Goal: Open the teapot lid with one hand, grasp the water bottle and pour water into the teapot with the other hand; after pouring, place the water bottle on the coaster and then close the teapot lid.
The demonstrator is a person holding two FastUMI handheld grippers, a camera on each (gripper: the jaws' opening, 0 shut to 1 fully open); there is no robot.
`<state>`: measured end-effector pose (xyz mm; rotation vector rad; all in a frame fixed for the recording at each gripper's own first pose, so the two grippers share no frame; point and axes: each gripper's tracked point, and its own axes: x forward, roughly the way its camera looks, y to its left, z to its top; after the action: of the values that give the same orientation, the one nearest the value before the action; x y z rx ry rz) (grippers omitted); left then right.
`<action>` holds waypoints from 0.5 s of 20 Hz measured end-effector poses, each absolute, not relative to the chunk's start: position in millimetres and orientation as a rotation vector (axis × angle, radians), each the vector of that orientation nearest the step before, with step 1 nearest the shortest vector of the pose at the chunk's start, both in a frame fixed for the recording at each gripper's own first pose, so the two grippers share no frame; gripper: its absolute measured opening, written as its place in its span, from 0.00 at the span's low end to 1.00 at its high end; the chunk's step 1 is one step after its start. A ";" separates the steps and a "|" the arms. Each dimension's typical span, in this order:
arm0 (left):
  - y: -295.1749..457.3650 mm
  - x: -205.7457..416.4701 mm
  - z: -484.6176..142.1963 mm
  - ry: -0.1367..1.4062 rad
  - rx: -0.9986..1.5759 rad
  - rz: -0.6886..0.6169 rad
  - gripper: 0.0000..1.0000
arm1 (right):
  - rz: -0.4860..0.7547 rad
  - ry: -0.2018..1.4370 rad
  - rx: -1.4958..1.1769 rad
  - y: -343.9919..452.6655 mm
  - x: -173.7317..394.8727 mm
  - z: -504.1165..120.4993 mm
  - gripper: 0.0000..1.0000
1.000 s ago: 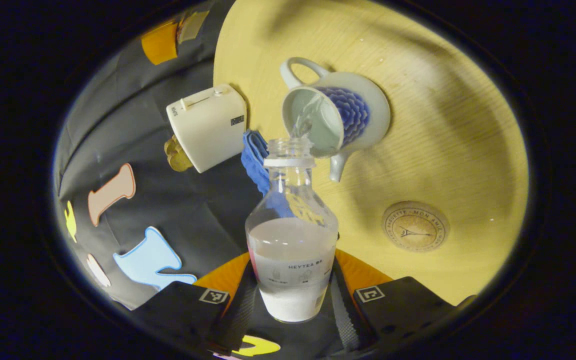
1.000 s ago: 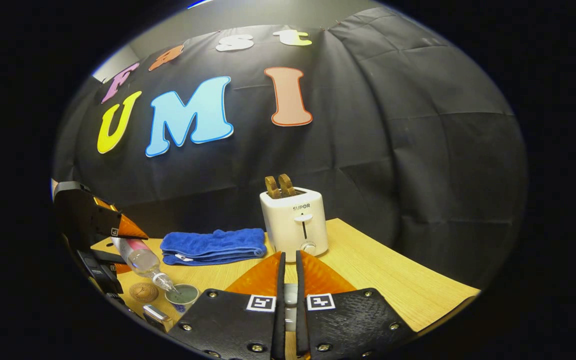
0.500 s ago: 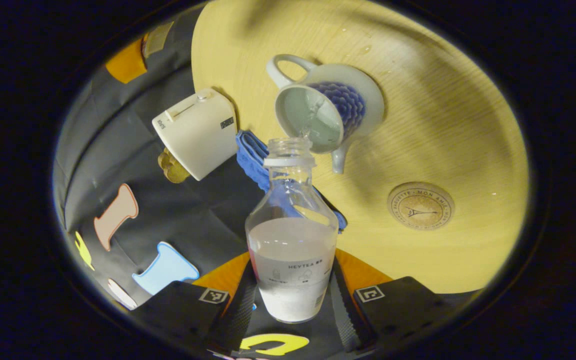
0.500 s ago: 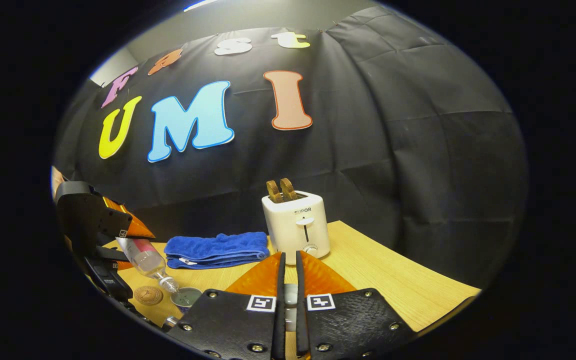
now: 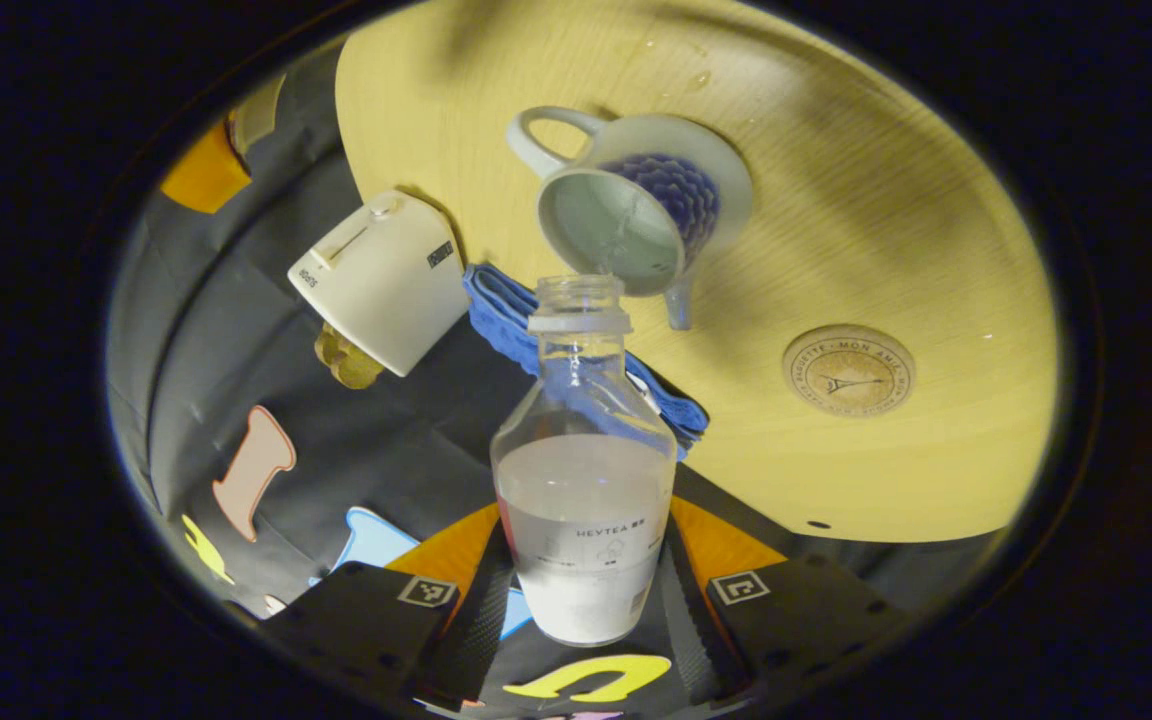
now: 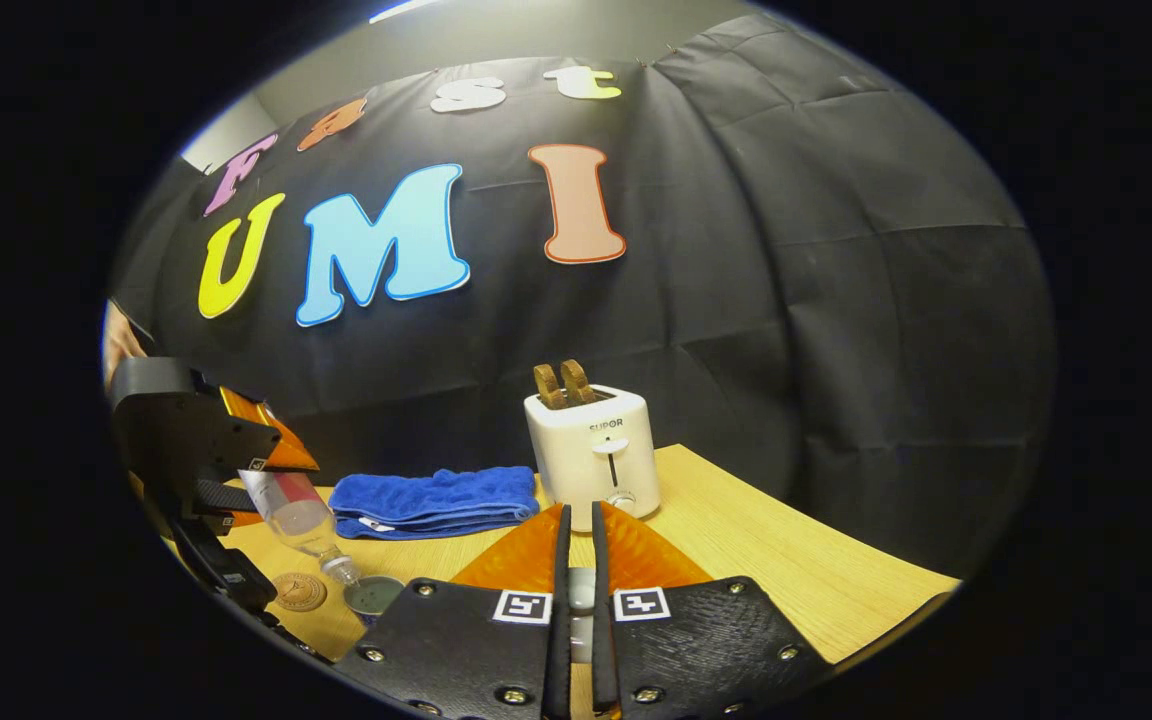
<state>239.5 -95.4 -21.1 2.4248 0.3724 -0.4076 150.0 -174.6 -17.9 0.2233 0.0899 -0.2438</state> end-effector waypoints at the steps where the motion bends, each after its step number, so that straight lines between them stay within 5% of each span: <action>1: -96.8 239.1 -20.1 0.363 2.439 -0.404 0.82 | -0.243 0.090 0.224 -174.4 150.0 -16.7 0.08; 10: -99.7 237.9 -18.9 0.356 2.466 -0.390 0.82 | -0.245 0.091 0.227 -175.7 148.6 -16.8 0.08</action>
<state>237.9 -99.7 -18.9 2.4658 0.3559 -0.3895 148.6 -175.7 -16.8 0.2272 0.0907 -0.2447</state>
